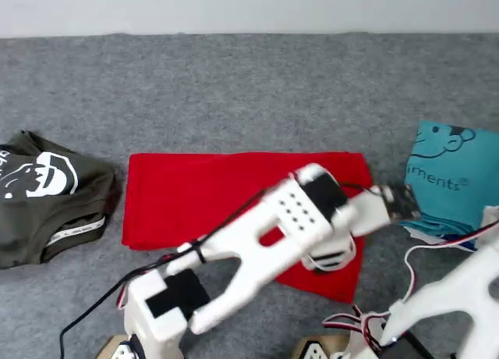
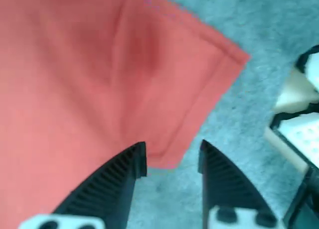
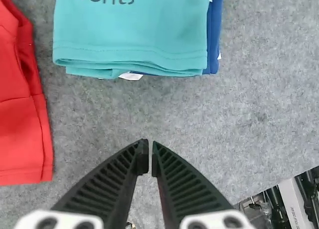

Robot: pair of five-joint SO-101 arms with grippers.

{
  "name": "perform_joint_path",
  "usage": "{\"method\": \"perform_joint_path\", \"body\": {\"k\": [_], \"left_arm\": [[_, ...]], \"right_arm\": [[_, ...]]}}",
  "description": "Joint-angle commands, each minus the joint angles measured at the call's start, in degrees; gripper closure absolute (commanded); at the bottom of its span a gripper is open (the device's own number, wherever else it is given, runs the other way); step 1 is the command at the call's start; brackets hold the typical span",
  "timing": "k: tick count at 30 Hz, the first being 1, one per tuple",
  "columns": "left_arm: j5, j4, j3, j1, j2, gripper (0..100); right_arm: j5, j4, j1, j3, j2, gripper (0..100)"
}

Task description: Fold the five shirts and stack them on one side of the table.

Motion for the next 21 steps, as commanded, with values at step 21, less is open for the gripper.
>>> {"method": "perform_joint_path", "body": {"k": [21], "left_arm": [[0.7, -8.2, -3.0, 2.9, 20.5, 81]], "right_arm": [[0.1, 2.2, 0.7, -0.4, -2.0, 97.3]]}}
